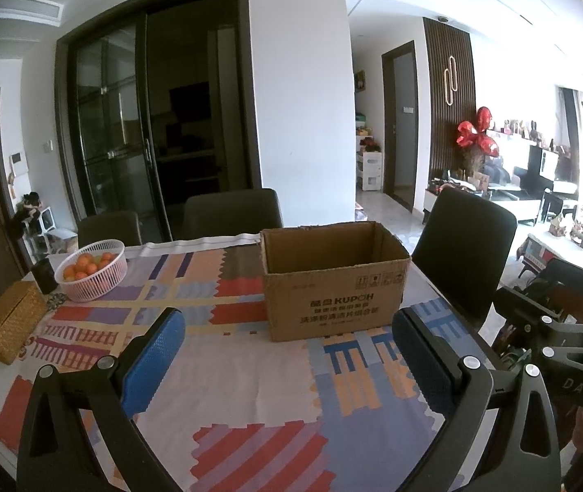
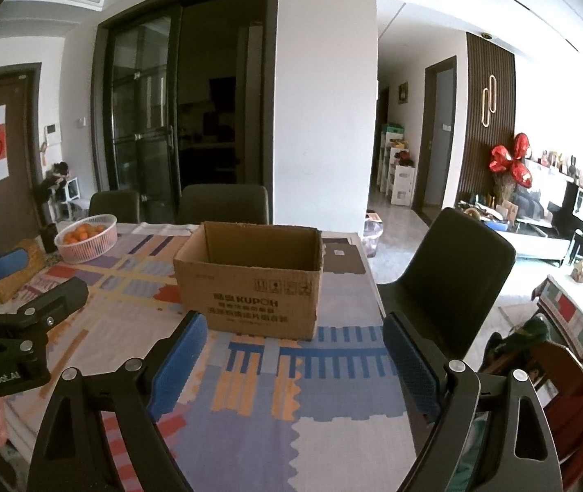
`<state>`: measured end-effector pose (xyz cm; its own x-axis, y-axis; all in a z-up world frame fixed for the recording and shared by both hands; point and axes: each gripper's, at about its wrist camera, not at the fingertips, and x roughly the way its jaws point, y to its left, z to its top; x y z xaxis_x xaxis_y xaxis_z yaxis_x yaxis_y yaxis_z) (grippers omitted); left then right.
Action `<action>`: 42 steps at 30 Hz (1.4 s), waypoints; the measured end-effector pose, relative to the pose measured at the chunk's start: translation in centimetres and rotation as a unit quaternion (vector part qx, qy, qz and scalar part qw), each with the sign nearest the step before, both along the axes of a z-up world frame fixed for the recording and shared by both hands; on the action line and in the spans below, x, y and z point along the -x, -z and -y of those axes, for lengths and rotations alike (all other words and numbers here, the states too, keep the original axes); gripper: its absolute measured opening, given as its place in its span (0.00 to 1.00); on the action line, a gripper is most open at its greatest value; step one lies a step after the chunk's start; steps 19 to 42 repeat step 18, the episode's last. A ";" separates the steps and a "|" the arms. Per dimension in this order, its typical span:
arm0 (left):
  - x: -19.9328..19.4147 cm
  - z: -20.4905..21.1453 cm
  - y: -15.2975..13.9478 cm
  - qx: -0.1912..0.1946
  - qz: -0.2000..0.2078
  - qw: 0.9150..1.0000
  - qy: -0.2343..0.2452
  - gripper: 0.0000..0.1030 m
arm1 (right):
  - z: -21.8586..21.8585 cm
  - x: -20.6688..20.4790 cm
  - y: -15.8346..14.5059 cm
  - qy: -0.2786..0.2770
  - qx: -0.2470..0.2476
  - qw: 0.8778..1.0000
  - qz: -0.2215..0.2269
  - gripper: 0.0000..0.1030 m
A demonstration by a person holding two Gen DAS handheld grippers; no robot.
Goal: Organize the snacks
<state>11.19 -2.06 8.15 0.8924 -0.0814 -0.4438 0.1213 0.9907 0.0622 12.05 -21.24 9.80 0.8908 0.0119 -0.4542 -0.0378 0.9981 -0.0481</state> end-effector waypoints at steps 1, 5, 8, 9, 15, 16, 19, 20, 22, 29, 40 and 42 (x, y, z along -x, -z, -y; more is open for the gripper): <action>0.0 0.0 0.0 -0.001 0.000 1.000 -0.001 1.00 | 0.0 0.0 0.0 0.000 0.000 1.000 0.000 0.86; 0.1 -0.3 0.1 -0.001 -0.001 1.000 -0.005 1.00 | 0.0 0.1 0.0 -0.001 0.000 1.000 -0.001 0.86; 0.0 -0.4 0.1 -0.002 -0.002 1.000 -0.008 1.00 | 0.0 0.1 0.0 0.000 0.000 1.000 -0.002 0.86; -0.1 -0.4 0.1 -0.002 -0.003 1.000 -0.008 1.00 | 0.0 0.1 0.0 0.000 0.000 1.000 -0.002 0.86; -0.3 -0.5 0.1 -0.003 -0.003 1.000 -0.009 1.00 | -0.1 0.1 -0.1 0.000 0.000 1.000 -0.002 0.86; -0.3 -0.5 0.1 -0.003 -0.003 1.000 -0.009 1.00 | -0.1 0.1 -0.1 -0.001 0.001 1.000 -0.002 0.86; -0.3 -0.5 0.1 -0.002 -0.003 1.000 -0.011 1.00 | 0.0 0.2 0.1 -0.001 0.001 1.000 -0.003 0.86; -0.3 -0.5 0.1 -0.002 -0.003 1.000 -0.011 1.00 | 0.0 0.2 0.1 -0.001 0.001 1.000 -0.003 0.86; -0.3 -0.5 0.1 -0.002 -0.003 1.000 -0.011 1.00 | 0.0 0.2 0.1 -0.001 0.001 1.000 -0.003 0.86; -0.3 -0.5 0.1 -0.002 -0.003 1.000 -0.011 1.00 | 0.0 0.2 0.1 -0.001 0.001 1.000 -0.003 0.86; -0.3 -0.5 0.1 -0.002 -0.003 1.000 -0.011 1.00 | 0.0 0.2 0.1 -0.001 0.001 1.000 -0.003 0.86; -0.3 -0.5 0.1 -0.002 -0.003 1.000 -0.011 1.00 | 0.0 0.2 0.1 -0.001 0.001 1.000 -0.003 0.86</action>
